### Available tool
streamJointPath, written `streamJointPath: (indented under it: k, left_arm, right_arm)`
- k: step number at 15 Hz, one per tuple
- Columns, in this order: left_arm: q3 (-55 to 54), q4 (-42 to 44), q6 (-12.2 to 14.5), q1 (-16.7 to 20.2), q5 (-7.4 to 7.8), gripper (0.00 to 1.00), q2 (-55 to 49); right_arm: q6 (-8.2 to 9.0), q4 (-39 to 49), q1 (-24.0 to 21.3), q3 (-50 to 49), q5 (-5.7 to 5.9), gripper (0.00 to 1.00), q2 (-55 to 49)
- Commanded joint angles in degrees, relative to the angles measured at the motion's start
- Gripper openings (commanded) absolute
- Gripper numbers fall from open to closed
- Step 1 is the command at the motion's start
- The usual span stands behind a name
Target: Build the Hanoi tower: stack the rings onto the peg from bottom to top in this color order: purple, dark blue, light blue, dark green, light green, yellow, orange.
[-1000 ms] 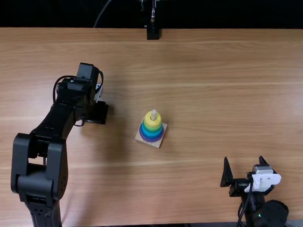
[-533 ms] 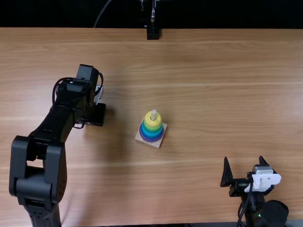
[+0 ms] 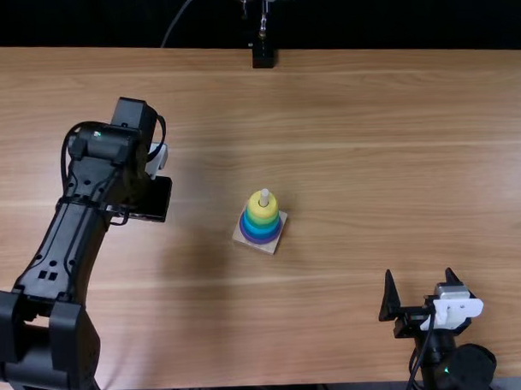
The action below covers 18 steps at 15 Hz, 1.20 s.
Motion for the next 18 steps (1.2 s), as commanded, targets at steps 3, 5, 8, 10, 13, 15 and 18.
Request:
streamJointPath:
  k: [3,5,8,10,13,15,18]
  left_arm:
    - [12.24,-7.7,-0.45,-3.69,1.36,0.0,-1.5]
    - [17.86,-10.33,-0.76,-5.89,2.0,0.0,-0.97]
    - [22.08,-10.75,-3.93,-10.73,2.0,0.0,0.88]
    - [23.05,-10.23,-6.88,-13.89,2.0,0.0,2.02]
    - [26.47,-10.02,-8.14,-17.32,2.0,0.0,4.48]
    - [29.02,-9.8,-8.57,-19.16,2.0,0.0,6.41]
    - [31.92,-9.7,-11.41,-21.45,2.0,0.0,8.7]
  right_arm:
    - [-0.06,-4.04,-0.75,-3.57,0.1,1.0,-0.73]
    - [-0.06,-4.04,-0.75,-3.57,0.1,1.0,-0.73]
    - [-0.06,-4.04,-0.75,-3.57,0.1,1.0,-0.73]
    - [-0.06,-4.04,-0.75,-3.57,0.1,1.0,-0.73]
    - [-0.06,-4.04,-0.75,-3.57,0.1,1.0,-0.73]
    - [-0.06,-4.04,-0.75,-3.57,0.1,1.0,-0.73]
    - [-0.06,-4.04,-0.75,-3.57,0.1,1.0,-0.73]
